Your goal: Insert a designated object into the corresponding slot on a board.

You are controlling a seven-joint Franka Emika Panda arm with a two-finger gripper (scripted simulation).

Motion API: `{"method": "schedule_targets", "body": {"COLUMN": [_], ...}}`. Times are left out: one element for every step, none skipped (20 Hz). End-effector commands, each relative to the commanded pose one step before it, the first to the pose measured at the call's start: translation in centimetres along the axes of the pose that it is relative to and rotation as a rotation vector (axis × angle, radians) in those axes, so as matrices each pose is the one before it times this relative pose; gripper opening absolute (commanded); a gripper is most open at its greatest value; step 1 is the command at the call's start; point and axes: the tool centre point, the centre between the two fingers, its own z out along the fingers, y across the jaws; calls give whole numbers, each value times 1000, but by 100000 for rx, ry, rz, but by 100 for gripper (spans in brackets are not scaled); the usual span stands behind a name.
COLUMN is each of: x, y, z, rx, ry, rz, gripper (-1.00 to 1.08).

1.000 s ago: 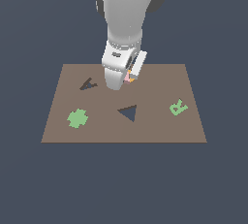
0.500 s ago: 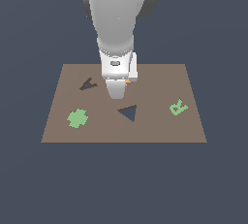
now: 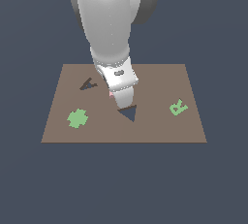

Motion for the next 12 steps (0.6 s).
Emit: {"method": "schedule_targets", "body": {"x": [-414, -171, -171, -170, -170, -170, -169, -169, -168, -167, -162, -155], "y": [823, 322, 324, 326, 328, 330, 332, 334, 336, 337, 331, 320], "z": [-42, -9, -8, -8, -8, -8, -8, -7, -7, -7, -6, -6], "rx": [-38, -2, -1, -1, 0, 0, 1, 1, 2, 2, 3, 3], "ry": [-12, 1, 2, 2, 2, 3, 3, 3, 4, 4, 5, 5], "rz": [-9872, -3880, -3896, -3912, -3927, -3943, -3958, -3973, -3988, -3990, -3896, -3765], "gripper": [-100, -100, -100, -100, -100, -100, -100, -100, -100, -100, -100, -100]}}
